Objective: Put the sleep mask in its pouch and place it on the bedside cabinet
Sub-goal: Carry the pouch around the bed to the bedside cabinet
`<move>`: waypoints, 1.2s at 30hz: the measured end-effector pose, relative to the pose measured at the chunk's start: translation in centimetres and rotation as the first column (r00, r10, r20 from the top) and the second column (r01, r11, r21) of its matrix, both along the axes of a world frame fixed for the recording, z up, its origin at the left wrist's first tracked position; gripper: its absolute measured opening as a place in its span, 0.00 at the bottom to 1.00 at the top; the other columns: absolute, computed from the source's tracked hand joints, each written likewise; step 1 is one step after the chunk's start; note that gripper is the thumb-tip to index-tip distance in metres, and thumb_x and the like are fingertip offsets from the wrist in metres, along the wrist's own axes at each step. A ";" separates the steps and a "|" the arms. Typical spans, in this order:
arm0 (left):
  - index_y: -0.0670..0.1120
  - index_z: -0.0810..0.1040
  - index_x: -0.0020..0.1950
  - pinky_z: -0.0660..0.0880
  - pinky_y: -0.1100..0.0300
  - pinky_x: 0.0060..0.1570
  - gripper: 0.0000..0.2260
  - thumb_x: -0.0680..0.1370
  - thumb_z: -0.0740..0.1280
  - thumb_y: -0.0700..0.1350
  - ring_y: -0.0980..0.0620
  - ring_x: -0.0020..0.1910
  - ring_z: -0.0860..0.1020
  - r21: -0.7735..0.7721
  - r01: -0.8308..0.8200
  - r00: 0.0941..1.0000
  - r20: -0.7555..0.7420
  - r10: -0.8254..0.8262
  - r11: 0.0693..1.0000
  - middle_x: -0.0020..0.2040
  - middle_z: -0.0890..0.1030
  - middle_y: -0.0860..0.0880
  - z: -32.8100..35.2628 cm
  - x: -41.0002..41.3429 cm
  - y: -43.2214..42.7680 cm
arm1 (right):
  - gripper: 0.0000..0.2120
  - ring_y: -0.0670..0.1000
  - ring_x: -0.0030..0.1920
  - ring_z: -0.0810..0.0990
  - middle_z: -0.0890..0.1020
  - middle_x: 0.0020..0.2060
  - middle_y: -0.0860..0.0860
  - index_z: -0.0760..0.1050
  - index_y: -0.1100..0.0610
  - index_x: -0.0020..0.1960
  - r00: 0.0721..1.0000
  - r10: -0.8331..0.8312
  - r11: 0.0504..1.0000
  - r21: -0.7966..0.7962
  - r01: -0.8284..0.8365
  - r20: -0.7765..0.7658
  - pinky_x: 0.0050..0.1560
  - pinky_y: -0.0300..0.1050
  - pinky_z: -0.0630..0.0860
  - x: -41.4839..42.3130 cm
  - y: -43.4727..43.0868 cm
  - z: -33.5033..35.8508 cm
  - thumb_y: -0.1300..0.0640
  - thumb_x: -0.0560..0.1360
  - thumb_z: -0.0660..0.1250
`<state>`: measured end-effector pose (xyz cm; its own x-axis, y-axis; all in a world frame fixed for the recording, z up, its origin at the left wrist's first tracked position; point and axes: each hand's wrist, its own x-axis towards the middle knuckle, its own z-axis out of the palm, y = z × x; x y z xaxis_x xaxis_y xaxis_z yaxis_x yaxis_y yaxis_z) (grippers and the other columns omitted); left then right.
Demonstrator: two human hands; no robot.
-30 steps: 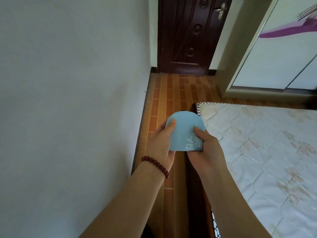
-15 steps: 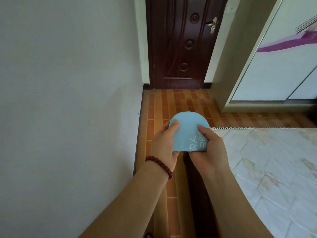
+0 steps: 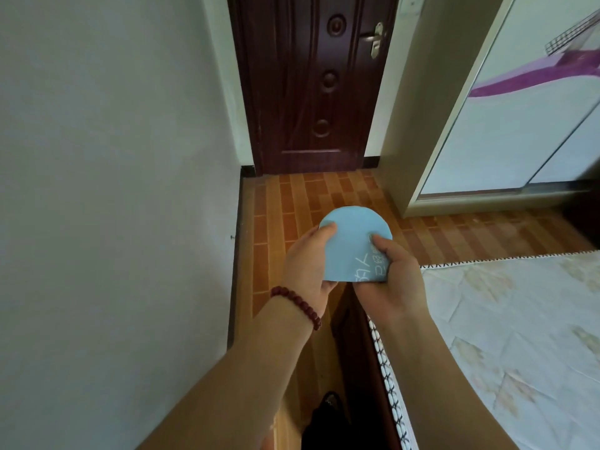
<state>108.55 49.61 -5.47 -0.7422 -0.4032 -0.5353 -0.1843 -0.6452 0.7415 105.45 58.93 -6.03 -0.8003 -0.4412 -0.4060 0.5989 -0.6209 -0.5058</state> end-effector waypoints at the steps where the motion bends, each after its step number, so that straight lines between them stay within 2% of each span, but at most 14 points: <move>1: 0.52 0.74 0.45 0.80 0.53 0.45 0.04 0.74 0.68 0.49 0.47 0.49 0.79 -0.007 0.003 1.000 0.003 -0.003 1.000 0.50 0.79 0.46 0.4 -2.5 -0.4 | 0.12 0.55 0.38 0.87 0.87 0.38 0.56 0.74 0.61 0.57 1.000 0.003 1.000 -0.002 -0.003 0.004 0.33 0.49 0.82 -2.5 -0.4 0.2 0.62 0.74 0.64; 5: 0.51 0.75 0.42 0.80 0.55 0.42 0.04 0.74 0.68 0.49 0.48 0.45 0.80 -0.008 0.000 1.000 0.005 0.000 1.000 0.45 0.80 0.48 1.5 -9.6 -1.2 | 0.18 0.56 0.40 0.86 0.84 0.48 0.58 0.73 0.60 0.61 1.000 -0.007 1.000 0.014 0.007 -0.005 0.37 0.51 0.83 -10.2 -1.2 0.8 0.63 0.72 0.64; 8: 0.51 0.76 0.43 0.80 0.54 0.43 0.03 0.74 0.68 0.49 0.48 0.46 0.80 -0.021 0.003 1.000 0.004 -0.003 1.000 0.45 0.80 0.47 1.7 -14.0 -1.7 | 0.16 0.56 0.41 0.86 0.86 0.43 0.56 0.74 0.58 0.59 0.999 0.016 1.000 0.021 -0.015 -0.028 0.39 0.52 0.83 -14.9 -1.7 0.7 0.64 0.71 0.63; 10: 0.51 0.76 0.44 0.79 0.53 0.45 0.03 0.74 0.68 0.48 0.48 0.46 0.80 -0.008 -0.007 1.000 0.007 0.007 1.000 0.46 0.80 0.47 1.6 -16.5 -2.2 | 0.16 0.56 0.44 0.85 0.85 0.45 0.56 0.74 0.57 0.58 0.999 0.028 0.999 0.036 -0.026 -0.035 0.39 0.52 0.83 -17.4 -2.1 0.5 0.63 0.71 0.63; 13: 0.51 0.75 0.44 0.79 0.53 0.46 0.02 0.74 0.67 0.47 0.48 0.46 0.80 -0.006 0.001 1.000 0.026 -0.001 1.000 0.45 0.80 0.47 1.3 -19.7 -2.8 | 0.14 0.56 0.39 0.86 0.87 0.40 0.56 0.75 0.58 0.56 0.998 0.043 0.999 0.026 -0.042 -0.035 0.38 0.52 0.83 -20.6 -2.8 0.1 0.63 0.70 0.63; 15: 0.50 0.75 0.44 0.79 0.53 0.46 0.02 0.75 0.67 0.47 0.47 0.47 0.80 -0.008 0.019 0.999 0.032 -0.019 1.000 0.46 0.81 0.47 1.0 -21.8 -3.5 | 0.15 0.55 0.38 0.86 0.87 0.38 0.55 0.75 0.58 0.57 0.998 0.052 0.998 0.025 -0.051 -0.042 0.38 0.52 0.83 -22.7 -3.2 -0.2 0.63 0.71 0.64; 20: 0.49 0.75 0.44 0.79 0.55 0.41 0.02 0.76 0.66 0.46 0.47 0.47 0.80 0.002 0.060 0.997 0.049 -0.060 0.998 0.47 0.81 0.47 0.1 -27.2 -5.8 | 0.16 0.55 0.39 0.87 0.87 0.38 0.55 0.75 0.59 0.58 0.998 0.052 0.997 0.062 -0.049 -0.046 0.37 0.51 0.82 -28.1 -5.2 -0.8 0.62 0.71 0.67; 22: 0.49 0.75 0.46 0.79 0.53 0.45 0.02 0.76 0.66 0.47 0.46 0.50 0.80 0.007 0.072 0.995 0.065 -0.072 0.997 0.49 0.81 0.45 -0.4 -29.9 -7.1 | 0.15 0.55 0.39 0.87 0.87 0.38 0.55 0.75 0.59 0.57 0.998 0.037 0.997 0.067 -0.034 -0.043 0.37 0.51 0.82 -30.4 -6.4 -1.1 0.62 0.70 0.67; 25: 0.47 0.76 0.51 0.78 0.48 0.54 0.09 0.74 0.68 0.48 0.44 0.52 0.80 0.025 0.077 0.992 0.097 -0.079 0.997 0.52 0.81 0.44 -0.9 -34.2 -9.1 | 0.16 0.57 0.40 0.86 0.87 0.41 0.58 0.74 0.60 0.57 0.999 0.009 0.996 0.088 -0.006 -0.035 0.39 0.53 0.83 -34.1 -8.4 -1.7 0.63 0.70 0.66; 27: 0.48 0.76 0.51 0.78 0.48 0.54 0.10 0.73 0.69 0.50 0.44 0.52 0.80 -0.002 0.122 0.987 0.107 -0.121 0.993 0.51 0.81 0.44 -1.4 -37.3 -10.8 | 0.17 0.59 0.43 0.85 0.85 0.45 0.59 0.74 0.61 0.58 1.000 -0.008 0.995 0.097 0.010 -0.022 0.45 0.57 0.82 -36.8 -10.0 -1.8 0.64 0.70 0.65; 31: 0.50 0.77 0.48 0.78 0.47 0.55 0.14 0.70 0.70 0.57 0.46 0.51 0.81 -0.079 0.236 0.964 0.147 -0.223 0.968 0.51 0.82 0.46 -1.2 -44.3 -15.0 | 0.14 0.59 0.43 0.84 0.86 0.41 0.58 0.76 0.62 0.55 0.997 -0.076 0.994 0.082 0.075 0.015 0.50 0.58 0.80 -43.1 -13.9 -1.4 0.66 0.70 0.62; 33: 0.50 0.76 0.48 0.79 0.49 0.54 0.15 0.69 0.70 0.59 0.47 0.49 0.81 -0.104 0.281 0.953 0.151 -0.264 0.954 0.50 0.83 0.47 -0.8 -47.4 -17.1 | 0.15 0.59 0.44 0.84 0.85 0.42 0.59 0.75 0.62 0.55 0.995 -0.094 0.994 0.060 0.092 0.035 0.48 0.58 0.80 -45.9 -15.9 -1.1 0.66 0.69 0.62; 36: 0.50 0.77 0.48 0.79 0.48 0.54 0.14 0.70 0.70 0.58 0.46 0.48 0.82 -0.145 0.333 0.939 0.143 -0.313 0.932 0.48 0.83 0.47 -0.6 -52.2 -20.0 | 0.17 0.58 0.37 0.86 0.86 0.39 0.58 0.75 0.62 0.56 0.990 -0.133 0.991 0.015 0.132 0.057 0.39 0.56 0.82 -49.9 -18.6 -0.8 0.66 0.68 0.63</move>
<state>56.37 29.58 -6.03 -0.7838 -0.2414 -0.5721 -0.4534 -0.4071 0.7929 55.51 40.35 -6.85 -0.8265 -0.3279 -0.4576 0.5401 -0.6911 -0.4802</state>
